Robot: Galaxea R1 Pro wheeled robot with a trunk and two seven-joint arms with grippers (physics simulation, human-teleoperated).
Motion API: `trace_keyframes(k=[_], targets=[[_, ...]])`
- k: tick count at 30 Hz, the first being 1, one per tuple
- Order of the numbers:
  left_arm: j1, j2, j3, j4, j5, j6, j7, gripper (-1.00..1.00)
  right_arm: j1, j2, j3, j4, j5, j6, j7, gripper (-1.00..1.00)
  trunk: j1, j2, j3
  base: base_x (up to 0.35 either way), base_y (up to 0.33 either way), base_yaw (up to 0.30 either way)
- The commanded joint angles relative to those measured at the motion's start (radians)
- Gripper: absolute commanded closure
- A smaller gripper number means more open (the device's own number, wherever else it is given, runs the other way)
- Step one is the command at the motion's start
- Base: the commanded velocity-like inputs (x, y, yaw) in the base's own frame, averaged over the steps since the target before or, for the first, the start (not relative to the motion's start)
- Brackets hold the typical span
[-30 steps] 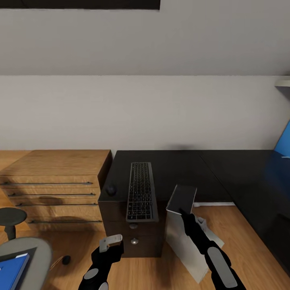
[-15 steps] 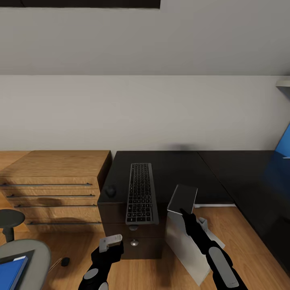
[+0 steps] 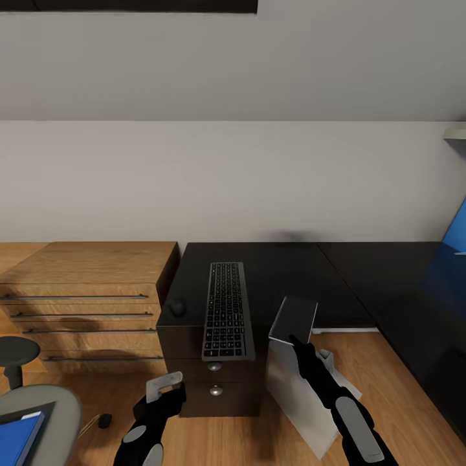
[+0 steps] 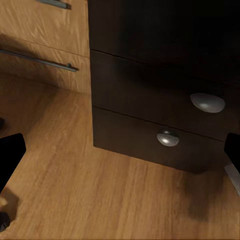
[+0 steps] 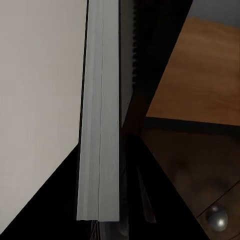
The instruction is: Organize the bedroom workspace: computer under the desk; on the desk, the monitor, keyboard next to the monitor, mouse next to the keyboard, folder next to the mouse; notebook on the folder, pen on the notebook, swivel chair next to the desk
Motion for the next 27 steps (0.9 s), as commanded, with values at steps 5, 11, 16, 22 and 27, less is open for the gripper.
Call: trace_keyframes(k=[5,11,16,22,27], targets=[[-0.001,0.0,0.011,-0.002,0.003,0.003,0.006,-1.0,-0.001,0.001,-0.004,0.0,-0.009,0.009,0.002,1.0,0.0,-0.001,-0.001,0.061,0.0,0.0],[-0.001,0.0,0.014,-0.002,0.002,0.003,0.006,-1.0,-0.001,-0.004,-0.007,0.0,-0.009,0.009,0.002,1.0,0.0,-0.001,-0.001,0.135,0.0,0.0],[-0.001,0.0,0.014,-0.002,0.001,0.003,0.006,-1.0,-0.001,-0.009,-0.01,0.0,-0.009,0.01,0.002,1.0,0.0,-0.001,-0.001,0.03,0.0,0.0],[-0.001,0.0,0.014,-0.002,0.001,0.003,0.006,-1.0,-0.001,-0.011,-0.01,0.0,-0.009,0.01,0.002,1.0,0.0,-0.001,-0.001,0.007,0.0,0.0],[-0.001,0.0,0.014,-0.002,0.002,0.003,0.006,-1.0,-0.001,-0.013,-0.01,0.0,-0.009,0.011,0.002,-1.0,0.0,-0.001,-0.001,0.0,0.0,0.0]])
